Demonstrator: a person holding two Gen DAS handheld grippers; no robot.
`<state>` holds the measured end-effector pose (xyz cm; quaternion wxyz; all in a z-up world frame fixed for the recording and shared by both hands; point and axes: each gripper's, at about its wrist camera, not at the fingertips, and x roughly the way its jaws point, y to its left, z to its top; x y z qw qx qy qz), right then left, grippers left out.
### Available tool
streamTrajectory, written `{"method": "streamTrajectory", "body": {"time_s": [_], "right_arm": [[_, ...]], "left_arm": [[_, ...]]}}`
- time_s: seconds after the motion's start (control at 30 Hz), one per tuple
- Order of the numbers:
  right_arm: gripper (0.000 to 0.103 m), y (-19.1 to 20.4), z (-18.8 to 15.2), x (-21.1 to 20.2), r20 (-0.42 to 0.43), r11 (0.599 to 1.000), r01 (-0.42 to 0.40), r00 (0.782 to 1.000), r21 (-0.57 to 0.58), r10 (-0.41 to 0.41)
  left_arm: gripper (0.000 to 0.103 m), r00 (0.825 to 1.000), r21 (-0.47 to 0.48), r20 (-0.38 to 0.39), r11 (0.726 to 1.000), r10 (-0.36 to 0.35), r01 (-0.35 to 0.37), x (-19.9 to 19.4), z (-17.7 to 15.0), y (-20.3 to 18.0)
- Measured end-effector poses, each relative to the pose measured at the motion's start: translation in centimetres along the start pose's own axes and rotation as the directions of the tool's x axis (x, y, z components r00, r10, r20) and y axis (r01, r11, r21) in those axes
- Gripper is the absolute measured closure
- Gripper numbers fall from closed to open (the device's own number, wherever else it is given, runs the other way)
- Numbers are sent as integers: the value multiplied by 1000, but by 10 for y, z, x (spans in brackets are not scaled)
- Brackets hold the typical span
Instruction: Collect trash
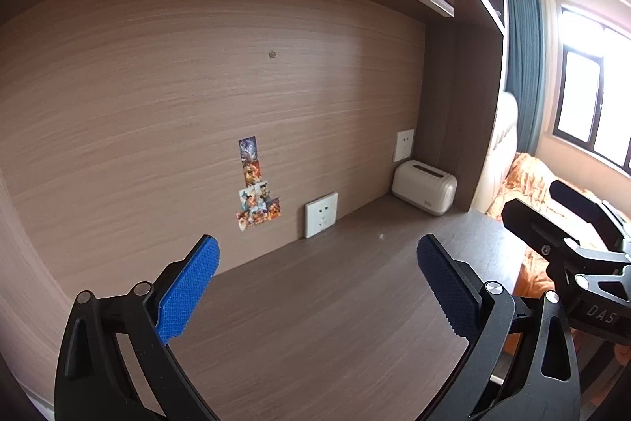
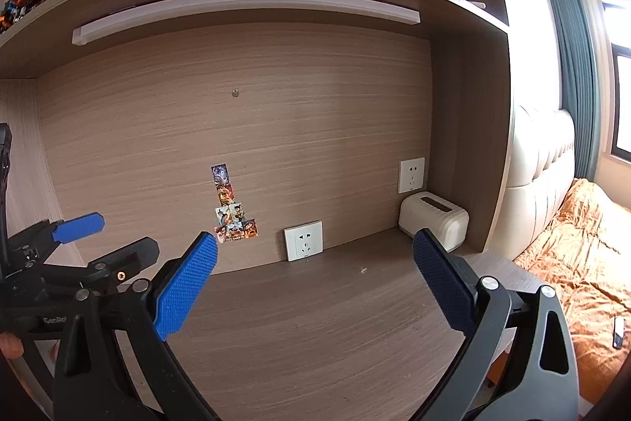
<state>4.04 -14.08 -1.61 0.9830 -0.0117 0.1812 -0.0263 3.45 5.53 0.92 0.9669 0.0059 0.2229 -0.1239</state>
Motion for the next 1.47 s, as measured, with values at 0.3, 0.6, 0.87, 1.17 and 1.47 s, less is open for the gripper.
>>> {"method": "streamTrajectory", "body": {"time_s": [0.3,0.6,0.87,1.17,1.47], "right_arm": [[4,1,0,-1,6,1000,12,1000,6,-12],[4,-1,1,-4,15,1000,26,1000,14,-26],[4,-2,0,-5,15,999,39,999,15,-39],[4,-3,0,-6,12,999,36,999,12,-36],[4,-3,-1,-5,12,999,46,999,14,-47]], "left_arm": [[5,1000,18,3,1000,11,-11,1,1,1],[5,1000,47,27,999,9,-10,-1,2,-3],[5,999,55,32,998,-4,2,0,3,-6],[5,999,56,31,998,8,-10,2,3,-6],[5,1000,15,3,1000,-11,11,8,2,4]]}}
